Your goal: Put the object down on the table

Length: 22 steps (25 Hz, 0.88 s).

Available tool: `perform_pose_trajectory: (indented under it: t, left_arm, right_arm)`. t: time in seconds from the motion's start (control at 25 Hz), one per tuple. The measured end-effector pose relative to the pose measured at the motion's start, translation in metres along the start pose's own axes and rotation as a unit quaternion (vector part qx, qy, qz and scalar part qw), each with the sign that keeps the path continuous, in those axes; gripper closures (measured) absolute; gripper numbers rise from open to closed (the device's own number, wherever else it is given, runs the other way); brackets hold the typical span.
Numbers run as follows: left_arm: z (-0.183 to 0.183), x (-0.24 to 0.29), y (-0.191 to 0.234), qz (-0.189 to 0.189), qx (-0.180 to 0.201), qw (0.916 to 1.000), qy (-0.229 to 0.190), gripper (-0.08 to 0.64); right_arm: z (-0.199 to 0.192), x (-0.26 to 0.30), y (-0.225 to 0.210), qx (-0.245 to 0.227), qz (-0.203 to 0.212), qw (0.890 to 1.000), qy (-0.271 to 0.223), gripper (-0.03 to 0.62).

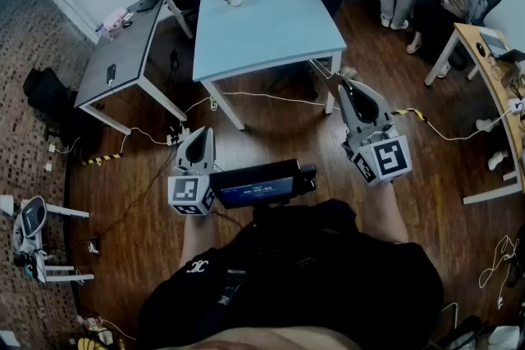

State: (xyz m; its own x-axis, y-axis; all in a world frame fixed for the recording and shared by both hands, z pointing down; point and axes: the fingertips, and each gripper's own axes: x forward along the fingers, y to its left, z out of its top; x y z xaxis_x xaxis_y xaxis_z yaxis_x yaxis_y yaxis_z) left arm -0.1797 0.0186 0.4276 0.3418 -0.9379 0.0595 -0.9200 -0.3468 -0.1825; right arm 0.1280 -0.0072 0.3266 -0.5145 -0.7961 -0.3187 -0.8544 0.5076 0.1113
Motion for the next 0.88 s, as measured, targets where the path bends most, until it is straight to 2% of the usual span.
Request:
perform_pose_trajectory:
  t: [0.28, 0.56, 0.72, 0.88]
  left_arm:
    - [-0.021, 0.005, 0.011, -0.009, -0.012, 0.9998, 0.016, 0.555]
    - [-0.035, 0.036, 0.029, -0.001, -0.011, 0.9995, 0.029, 0.555]
    - [-0.047, 0.076, 0.05, 0.012, -0.009, 0.9991, 0.038, 0.555]
    - [-0.048, 0.145, 0.071, 0.021, -0.013, 0.999, 0.037, 0.555]
  right_arm:
    - [-0.018, 0.004, 0.005, 0.006, -0.009, 1.0, 0.014, 0.566]
    - [-0.049, 0.047, -0.009, 0.014, 0.003, 1.0, 0.018, 0.566]
    - [-0.078, 0.092, -0.03, 0.02, 0.014, 1.0, 0.015, 0.566]
    - [-0.105, 0.15, -0.064, 0.015, 0.029, 0.999, 0.013, 0.566]
